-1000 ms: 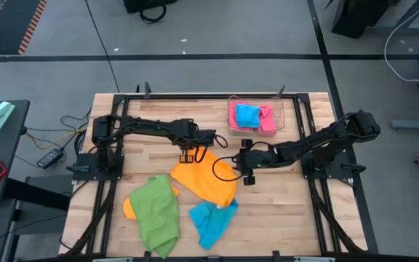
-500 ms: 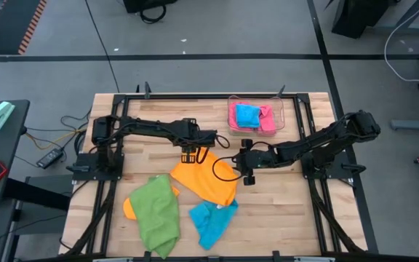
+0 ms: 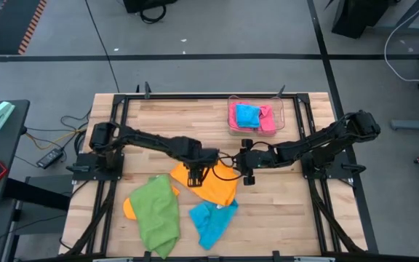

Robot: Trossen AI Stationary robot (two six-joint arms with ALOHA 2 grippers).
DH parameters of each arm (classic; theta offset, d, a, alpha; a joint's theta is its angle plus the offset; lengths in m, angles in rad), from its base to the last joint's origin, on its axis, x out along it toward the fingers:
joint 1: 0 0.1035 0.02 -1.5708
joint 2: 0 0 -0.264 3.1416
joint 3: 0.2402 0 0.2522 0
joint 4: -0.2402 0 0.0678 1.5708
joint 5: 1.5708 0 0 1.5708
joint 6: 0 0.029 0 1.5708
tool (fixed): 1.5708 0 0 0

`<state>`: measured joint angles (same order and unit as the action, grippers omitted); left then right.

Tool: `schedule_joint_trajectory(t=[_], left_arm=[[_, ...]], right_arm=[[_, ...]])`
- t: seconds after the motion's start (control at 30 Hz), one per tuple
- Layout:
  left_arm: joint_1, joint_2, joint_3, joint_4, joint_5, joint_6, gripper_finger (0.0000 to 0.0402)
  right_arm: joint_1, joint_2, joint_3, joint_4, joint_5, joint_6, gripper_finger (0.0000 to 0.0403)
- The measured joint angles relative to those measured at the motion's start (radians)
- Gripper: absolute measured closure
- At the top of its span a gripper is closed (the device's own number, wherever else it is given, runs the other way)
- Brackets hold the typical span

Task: Fold microfiber towels
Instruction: Fold the right yellow towel

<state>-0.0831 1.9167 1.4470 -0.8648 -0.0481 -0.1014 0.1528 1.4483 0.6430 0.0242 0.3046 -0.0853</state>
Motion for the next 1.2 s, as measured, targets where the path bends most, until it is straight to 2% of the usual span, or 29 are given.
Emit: schedule_joint_trajectory(t=[0.23,0.33,0.53,0.7,0.9,1.2], left_arm=[[-0.079,0.0,-0.001,0.104,0.0,-0.124,0.0204],[-0.113,0.0,-0.001,0.137,-0.012,-0.124,0.0206],[-0.158,0.0,-0.001,0.171,-0.114,-0.126,0.0191],[-0.17,0.0,-0.001,0.249,-0.116,-0.124,0.0183],[-0.192,0.0,-0.001,0.342,-0.116,-0.112,0.0195],[-0.202,0.0,-0.001,0.386,-0.115,-0.089,0.0202]], right_arm=[[0.001,0.0,0.0,0.0,0.0,0.005,0.0202],[0.001,0.0,0.0,0.001,0.0,0.007,0.0202],[0.001,0.0,0.0,0.021,0.0,0.034,0.0202],[0.022,0.0,0.0,0.08,0.001,0.045,0.0202],[0.049,0.0,0.0,0.087,0.001,0.045,0.0202],[0.055,0.0,0.0,0.082,0.001,0.055,0.0202]])
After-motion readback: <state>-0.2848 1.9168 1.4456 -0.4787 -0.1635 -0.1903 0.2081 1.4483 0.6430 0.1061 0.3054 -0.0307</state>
